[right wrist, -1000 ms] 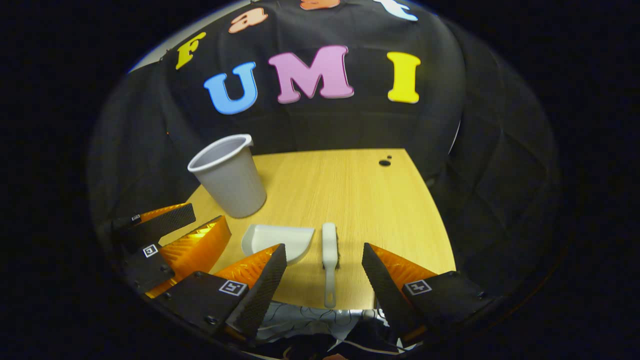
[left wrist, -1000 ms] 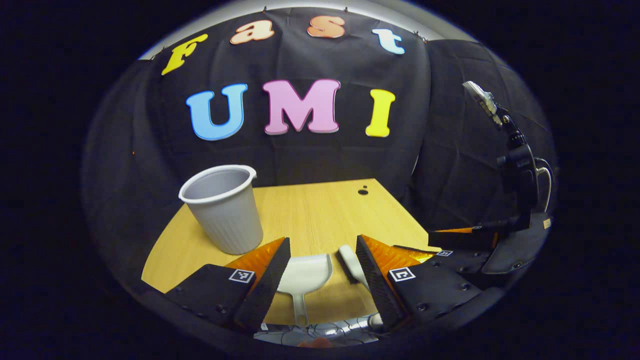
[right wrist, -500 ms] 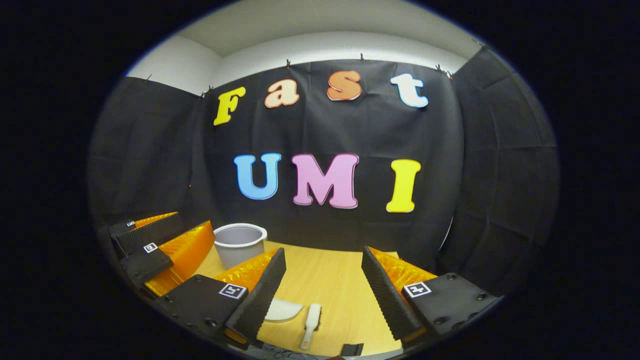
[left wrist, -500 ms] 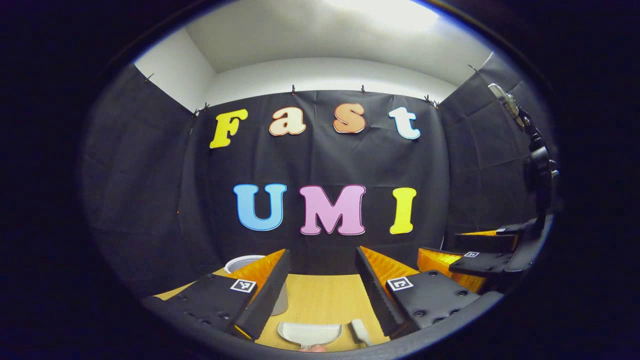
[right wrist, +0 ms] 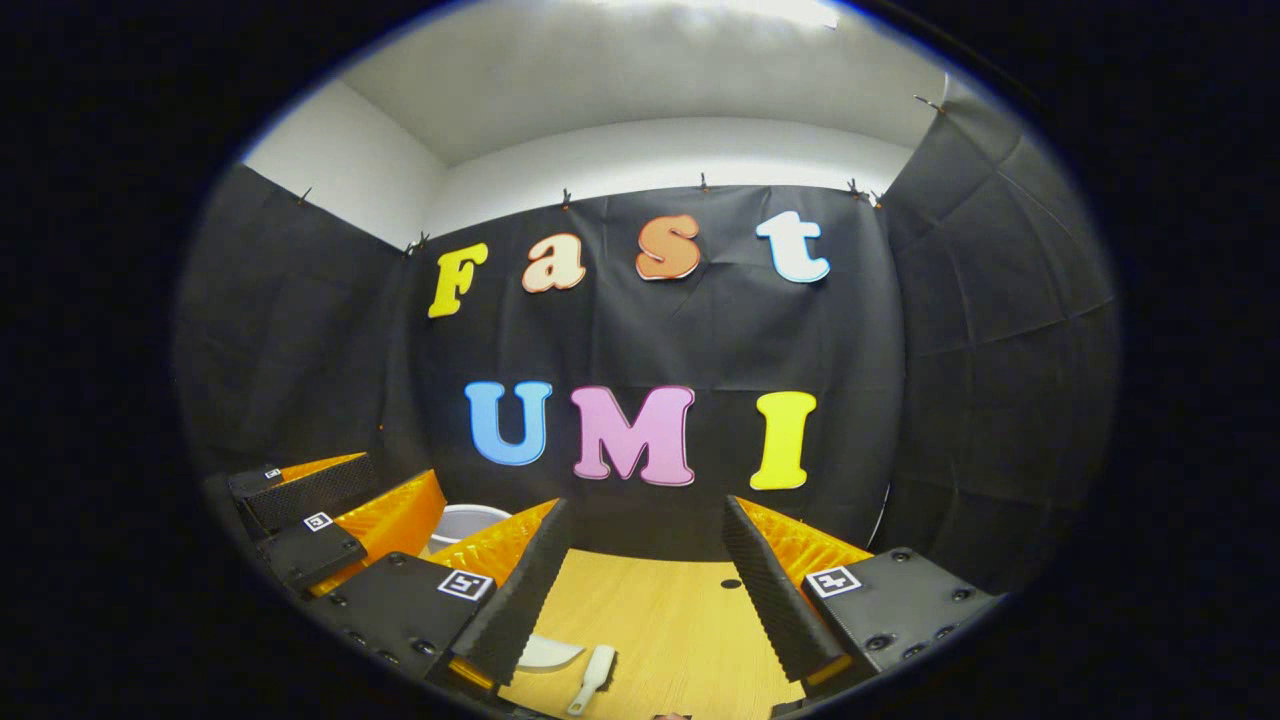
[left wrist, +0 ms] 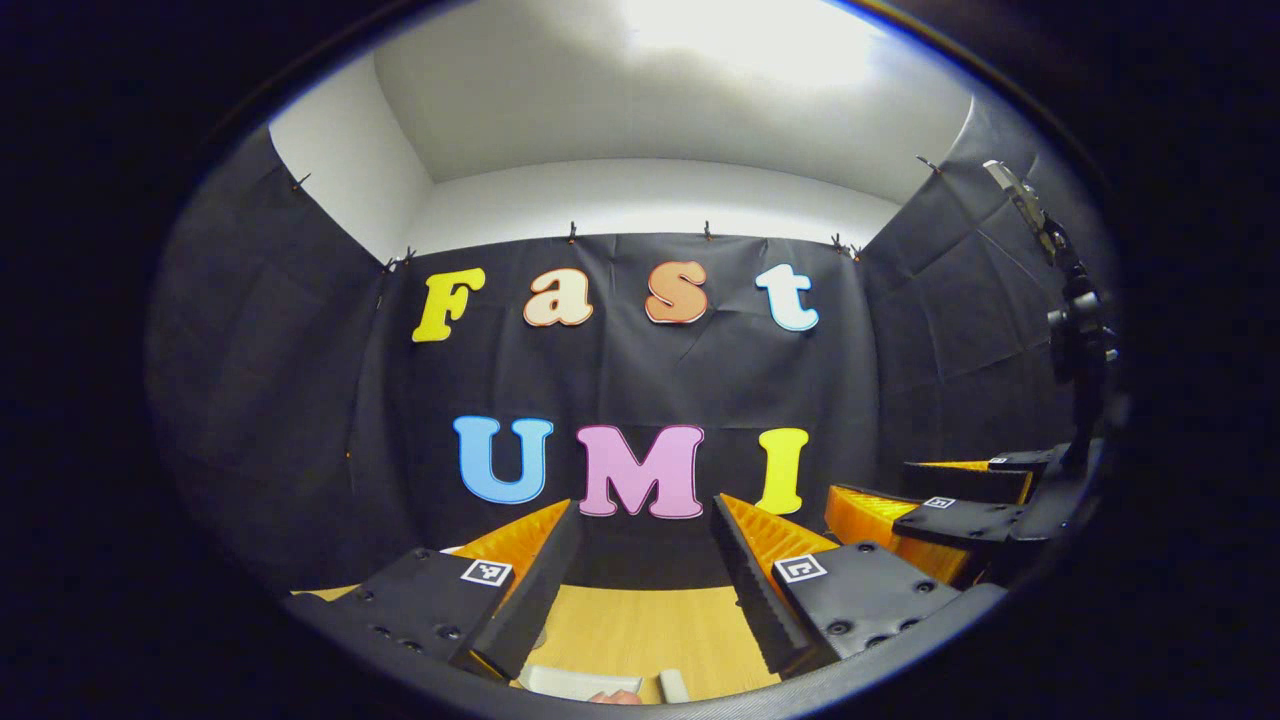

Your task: Pick up the small broom and dustpan from the desktop, sweep the trash into the dustpan with the broom, and then empty the trash into the garbage bin.

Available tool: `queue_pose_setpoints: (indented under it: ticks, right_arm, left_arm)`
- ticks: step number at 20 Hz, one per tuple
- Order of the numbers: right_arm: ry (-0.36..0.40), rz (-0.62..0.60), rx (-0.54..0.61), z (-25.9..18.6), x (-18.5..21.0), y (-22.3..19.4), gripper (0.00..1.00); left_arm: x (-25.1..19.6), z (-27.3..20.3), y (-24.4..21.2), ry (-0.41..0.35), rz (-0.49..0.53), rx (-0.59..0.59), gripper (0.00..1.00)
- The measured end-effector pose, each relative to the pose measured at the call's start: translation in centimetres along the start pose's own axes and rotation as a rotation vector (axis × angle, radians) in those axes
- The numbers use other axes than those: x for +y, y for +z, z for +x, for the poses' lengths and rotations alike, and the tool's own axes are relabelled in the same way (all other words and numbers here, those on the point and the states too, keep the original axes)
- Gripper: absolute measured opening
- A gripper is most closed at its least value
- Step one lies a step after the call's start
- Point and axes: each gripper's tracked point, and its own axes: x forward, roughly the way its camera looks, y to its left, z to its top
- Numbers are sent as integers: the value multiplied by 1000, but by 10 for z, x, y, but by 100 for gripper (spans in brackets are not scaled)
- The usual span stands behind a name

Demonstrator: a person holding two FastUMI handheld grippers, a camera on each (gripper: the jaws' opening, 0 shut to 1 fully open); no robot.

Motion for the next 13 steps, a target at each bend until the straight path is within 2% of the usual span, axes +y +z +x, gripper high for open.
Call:
queue_pose_setpoints:
  ticks: [4, 7, 12, 13]
  right_arm:
    - [-64, -24, -43, 1, -20, 12, 97]
    - [-99, -58, -67, 7, -29, 16, 97]
    - [-102, -72, -56, 17, -21, 10, 97]
    - [-106, -80, -60, 20, -19, 10, 92]
  left_arm:
    - [-20, 16, -11, -54, -36, 41, 80]
    - [-9, 30, -6, -39, -47, 31, 78]
    - [-6, 44, -9, -43, -73, 29, 80]
    - [-5, 44, -10, -45, -78, 31, 78]
